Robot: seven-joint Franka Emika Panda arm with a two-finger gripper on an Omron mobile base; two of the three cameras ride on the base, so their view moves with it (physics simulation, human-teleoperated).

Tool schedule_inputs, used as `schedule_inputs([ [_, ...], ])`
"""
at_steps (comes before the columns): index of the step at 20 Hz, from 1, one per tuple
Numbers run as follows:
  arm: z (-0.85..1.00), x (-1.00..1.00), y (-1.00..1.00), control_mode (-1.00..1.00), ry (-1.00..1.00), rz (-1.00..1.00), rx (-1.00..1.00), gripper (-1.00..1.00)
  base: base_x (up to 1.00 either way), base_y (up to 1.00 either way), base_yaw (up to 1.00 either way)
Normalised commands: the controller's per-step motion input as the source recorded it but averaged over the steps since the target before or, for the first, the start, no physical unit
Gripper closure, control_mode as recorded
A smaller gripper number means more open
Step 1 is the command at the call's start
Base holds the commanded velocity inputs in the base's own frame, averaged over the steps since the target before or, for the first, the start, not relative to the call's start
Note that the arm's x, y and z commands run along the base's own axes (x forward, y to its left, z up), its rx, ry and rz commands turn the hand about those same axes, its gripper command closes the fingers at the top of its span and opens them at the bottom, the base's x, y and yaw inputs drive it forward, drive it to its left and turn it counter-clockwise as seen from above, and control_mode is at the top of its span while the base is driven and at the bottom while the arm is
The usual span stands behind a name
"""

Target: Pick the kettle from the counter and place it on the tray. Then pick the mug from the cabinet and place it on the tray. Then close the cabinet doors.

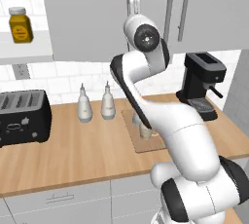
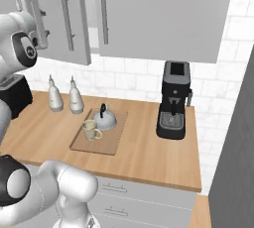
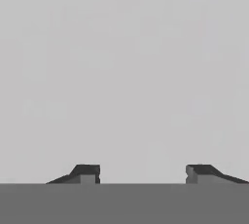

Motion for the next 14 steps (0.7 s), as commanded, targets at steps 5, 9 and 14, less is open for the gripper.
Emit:
schedule_inputs([
  [5,-0.06,0.96,-0.17,-1.0,0.0,0.16,0.01,-1.0,0.0,0.0,0.0],
  [9,-0.18,0.78,-0.01,-1.0,0.0,0.16,0.0,-1.0,0.0,0.0,0.0],
  [14,-0.05,0.62,0.0,-1.0,0.0,0.13,0.0,-1.0,0.0,0.0,0.0],
])
